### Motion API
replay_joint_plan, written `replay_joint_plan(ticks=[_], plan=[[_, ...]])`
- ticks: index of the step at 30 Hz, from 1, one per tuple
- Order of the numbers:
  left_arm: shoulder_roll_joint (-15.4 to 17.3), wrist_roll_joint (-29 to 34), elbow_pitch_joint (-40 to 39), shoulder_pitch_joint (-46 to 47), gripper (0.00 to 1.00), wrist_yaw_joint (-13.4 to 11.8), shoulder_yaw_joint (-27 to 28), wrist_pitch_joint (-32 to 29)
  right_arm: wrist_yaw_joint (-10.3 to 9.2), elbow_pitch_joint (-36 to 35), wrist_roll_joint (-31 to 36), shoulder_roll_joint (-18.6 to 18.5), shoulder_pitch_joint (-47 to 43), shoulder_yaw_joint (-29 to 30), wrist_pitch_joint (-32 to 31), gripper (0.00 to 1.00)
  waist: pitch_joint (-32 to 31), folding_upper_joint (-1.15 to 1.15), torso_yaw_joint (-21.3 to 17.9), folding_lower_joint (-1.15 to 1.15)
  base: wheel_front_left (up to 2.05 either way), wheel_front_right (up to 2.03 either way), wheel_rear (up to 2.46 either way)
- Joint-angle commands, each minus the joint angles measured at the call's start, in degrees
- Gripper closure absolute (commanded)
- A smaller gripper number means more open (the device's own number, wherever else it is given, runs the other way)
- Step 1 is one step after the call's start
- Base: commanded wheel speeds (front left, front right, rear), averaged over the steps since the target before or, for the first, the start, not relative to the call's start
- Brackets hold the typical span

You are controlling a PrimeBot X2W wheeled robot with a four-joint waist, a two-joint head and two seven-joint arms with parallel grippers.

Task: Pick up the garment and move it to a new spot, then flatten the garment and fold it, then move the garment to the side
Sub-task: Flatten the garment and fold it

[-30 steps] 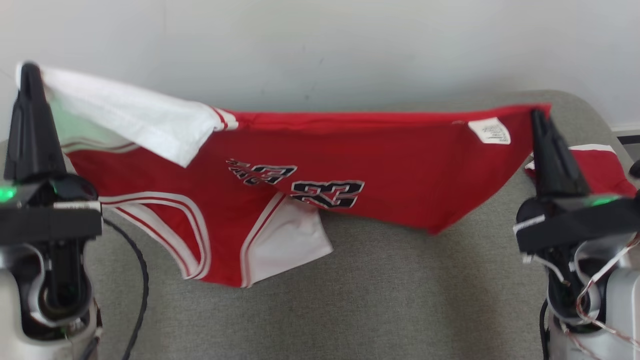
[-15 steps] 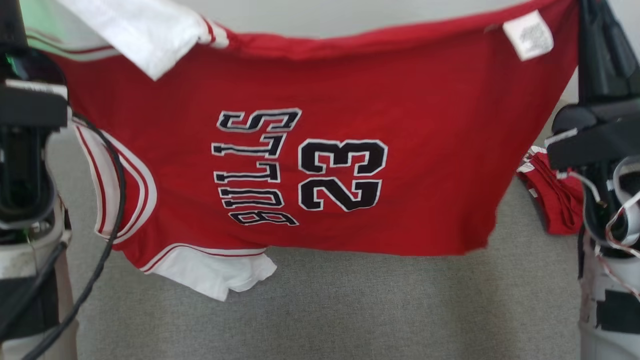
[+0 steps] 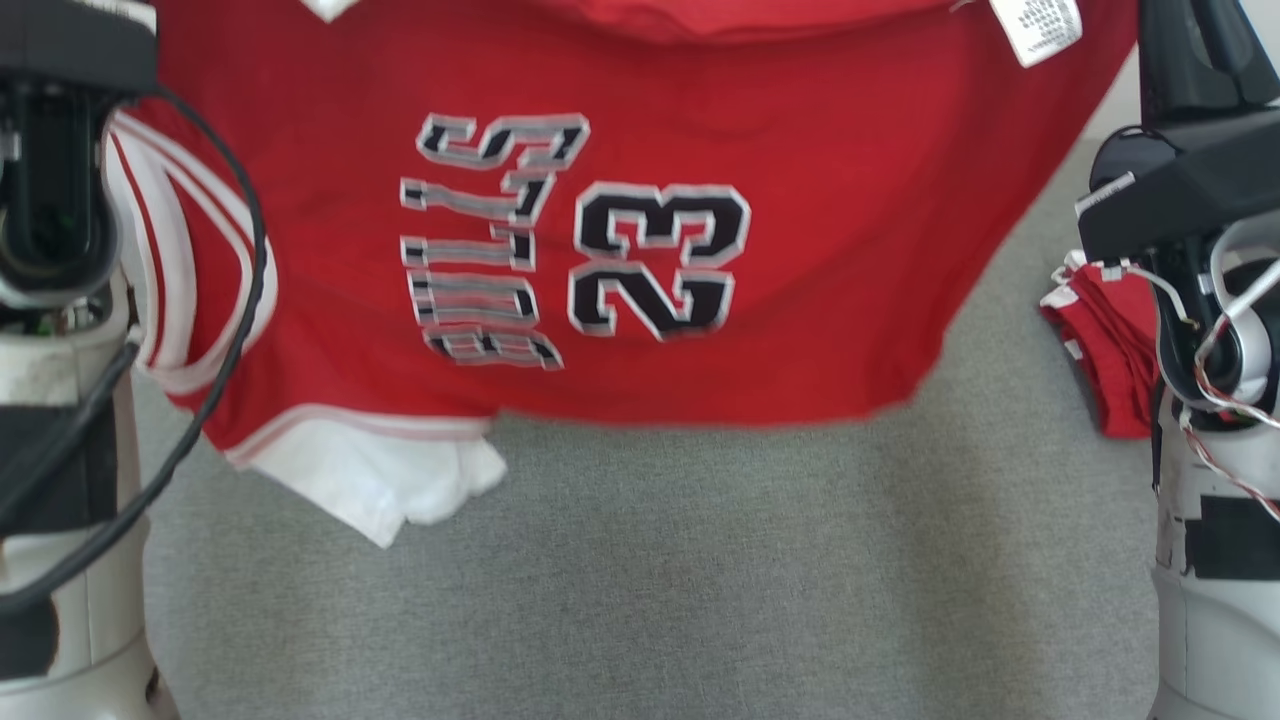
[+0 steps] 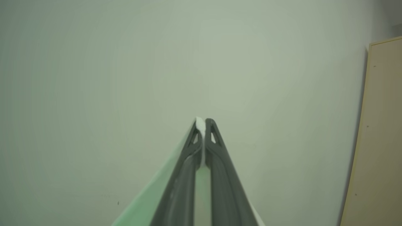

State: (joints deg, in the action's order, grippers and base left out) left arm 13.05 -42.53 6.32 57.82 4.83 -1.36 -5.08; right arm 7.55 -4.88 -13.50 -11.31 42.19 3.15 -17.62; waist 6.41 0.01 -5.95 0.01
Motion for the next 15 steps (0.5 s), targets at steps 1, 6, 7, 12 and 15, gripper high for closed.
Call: replay_joint_plan(ticks=[1,6,7,12,15], plan=[[0.13,0.46,0.99,1.44,1.0,0.43,-0.41,0.62,-0.15,0.85,0.37,-0.3,1.11,-0.43,0.35,1.0,1.41,-0.01,-0.56,-0.01,0.0,0.0,0.0],[0.55,1.52,5.11,4.72,1.0,1.31,-1.79,2.85,-0.15,4.28,0.01,-0.81,3.59,-1.35,1.29,1.0,2.96,-0.01,-0.87,-0.01,0.0,0.0,0.0],[0.56,1.65,5.82,5.31,1.0,1.52,-2.01,3.21,-0.15,4.86,-0.05,-0.88,4.03,-1.5,1.55,1.0,3.13,-0.01,-0.92,-0.01,0.0,0.0,0.0],[0.95,1.89,8.46,8.15,1.0,1.91,-3.07,4.48,-0.15,6.99,0.01,-1.5,5.99,-1.79,2.24,1.0,3.3,-0.01,-0.88,-0.01,0.0,0.0,0.0],[1.24,1.79,9.29,9.32,1.0,2.17,-3.62,4.62,-0.15,7.54,0.03,-1.77,6.45,-1.83,2.25,1.0,3.12,-0.01,-0.79,-0.01,0.0,0.0,0.0]])
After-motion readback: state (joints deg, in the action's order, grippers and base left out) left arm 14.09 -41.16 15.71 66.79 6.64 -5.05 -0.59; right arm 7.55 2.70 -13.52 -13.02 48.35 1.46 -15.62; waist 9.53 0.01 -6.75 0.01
